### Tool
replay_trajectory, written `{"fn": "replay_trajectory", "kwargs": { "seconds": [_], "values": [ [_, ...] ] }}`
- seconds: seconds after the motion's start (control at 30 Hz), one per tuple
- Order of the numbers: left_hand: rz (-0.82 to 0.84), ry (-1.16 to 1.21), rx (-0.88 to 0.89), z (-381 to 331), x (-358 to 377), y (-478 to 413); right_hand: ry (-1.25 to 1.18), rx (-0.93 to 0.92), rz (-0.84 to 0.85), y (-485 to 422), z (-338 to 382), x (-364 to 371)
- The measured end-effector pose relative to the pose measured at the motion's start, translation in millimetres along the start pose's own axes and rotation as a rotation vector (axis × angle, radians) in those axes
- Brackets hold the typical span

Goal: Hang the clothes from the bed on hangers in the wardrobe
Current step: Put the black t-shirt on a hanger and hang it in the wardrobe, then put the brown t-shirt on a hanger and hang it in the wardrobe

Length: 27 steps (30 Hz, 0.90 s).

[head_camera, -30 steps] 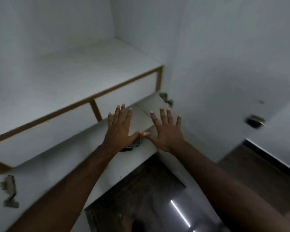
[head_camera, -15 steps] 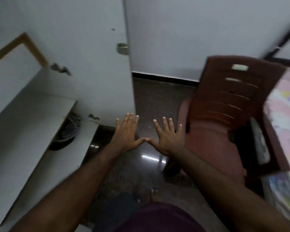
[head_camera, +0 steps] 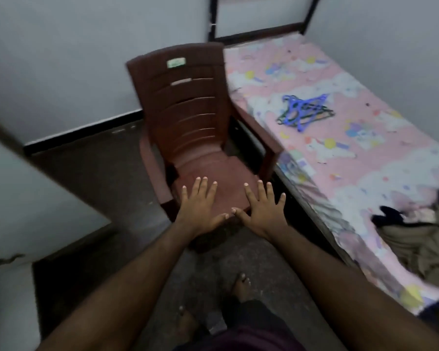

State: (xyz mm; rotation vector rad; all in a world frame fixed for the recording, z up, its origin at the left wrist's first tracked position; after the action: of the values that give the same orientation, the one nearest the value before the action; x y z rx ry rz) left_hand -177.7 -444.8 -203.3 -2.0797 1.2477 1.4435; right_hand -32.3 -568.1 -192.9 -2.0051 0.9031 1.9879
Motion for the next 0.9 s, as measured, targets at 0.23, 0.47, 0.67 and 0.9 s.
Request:
{"fn": "replay_trajectory", "kwargs": {
  "seconds": [0.23, 0.47, 0.67, 0.9],
  "values": [
    [0.067, -0.087, 0.222, -135.6, 27.1, -78.5, -0.13, 0.293, -0.018, 34.0, -158.4, 11.2],
    [0.117, -0.126, 0.35, -295.7, 76.7, -169.4, -0.286, 0.508, -0.091, 49.3, -318.4, 32.9],
    [0.177, -0.111, 0.448, -394.9, 119.3, -209.6, -0.364, 0.631, -0.065, 52.0, -408.5, 59.6],
    [0.265, -0.096, 0.477, -434.7, 161.5, -265.6, -0.415, 0.725, 0.007, 31.6, -472.1, 85.2]
  ]
}}
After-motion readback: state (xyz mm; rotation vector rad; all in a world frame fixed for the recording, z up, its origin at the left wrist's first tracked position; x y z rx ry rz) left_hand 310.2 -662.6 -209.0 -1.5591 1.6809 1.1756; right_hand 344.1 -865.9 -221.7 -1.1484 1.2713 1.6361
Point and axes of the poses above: each hand's wrist, its own y-axis away from the middle knuckle, its own x-axis out of the palm, z = x × y, the point moved 3 cm from there along -y, towards the middle knuckle, and after that the axes turned 13 degrees about y, right-handed, at the moved point
